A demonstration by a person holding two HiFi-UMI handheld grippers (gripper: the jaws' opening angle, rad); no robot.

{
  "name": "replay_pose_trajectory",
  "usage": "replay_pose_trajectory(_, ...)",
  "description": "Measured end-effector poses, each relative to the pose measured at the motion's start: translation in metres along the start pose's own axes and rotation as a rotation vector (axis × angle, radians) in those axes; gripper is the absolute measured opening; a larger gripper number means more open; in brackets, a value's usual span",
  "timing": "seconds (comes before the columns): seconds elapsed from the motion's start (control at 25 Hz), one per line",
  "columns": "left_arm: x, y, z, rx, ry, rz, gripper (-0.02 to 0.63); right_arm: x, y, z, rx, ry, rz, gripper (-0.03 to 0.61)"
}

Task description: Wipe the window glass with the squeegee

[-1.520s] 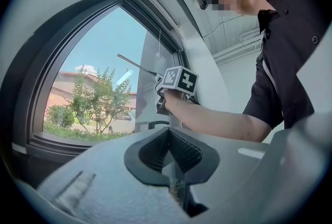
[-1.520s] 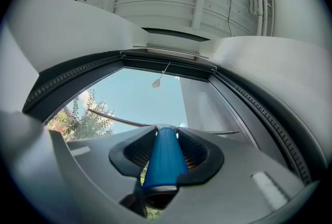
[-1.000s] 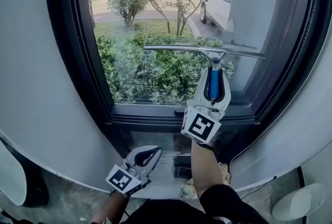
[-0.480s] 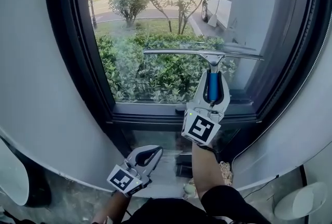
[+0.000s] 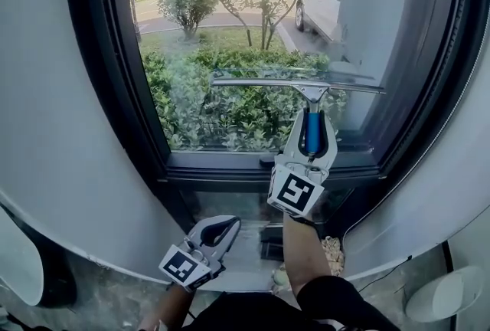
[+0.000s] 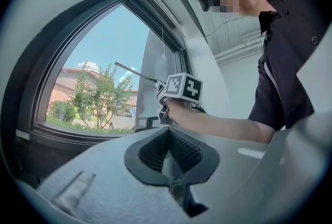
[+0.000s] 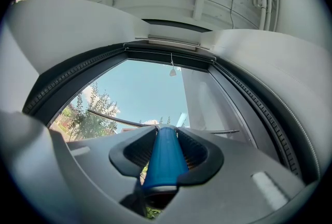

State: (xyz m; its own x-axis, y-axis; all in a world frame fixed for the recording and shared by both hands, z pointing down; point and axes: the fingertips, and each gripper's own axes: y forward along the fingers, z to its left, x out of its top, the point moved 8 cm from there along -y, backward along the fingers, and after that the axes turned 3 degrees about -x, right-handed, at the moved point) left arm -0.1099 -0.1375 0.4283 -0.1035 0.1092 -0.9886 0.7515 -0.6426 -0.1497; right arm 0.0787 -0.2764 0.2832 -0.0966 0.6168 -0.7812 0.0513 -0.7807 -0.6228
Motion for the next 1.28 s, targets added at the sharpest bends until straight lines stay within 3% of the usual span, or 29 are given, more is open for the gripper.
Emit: replay_pose_trajectory(1.28,-0.018,-0.010,-0.001,-0.009,-0.056,0.040,-0.002,-0.024,-0.027,0.005,0.007,-0.016,0.084,0.137)
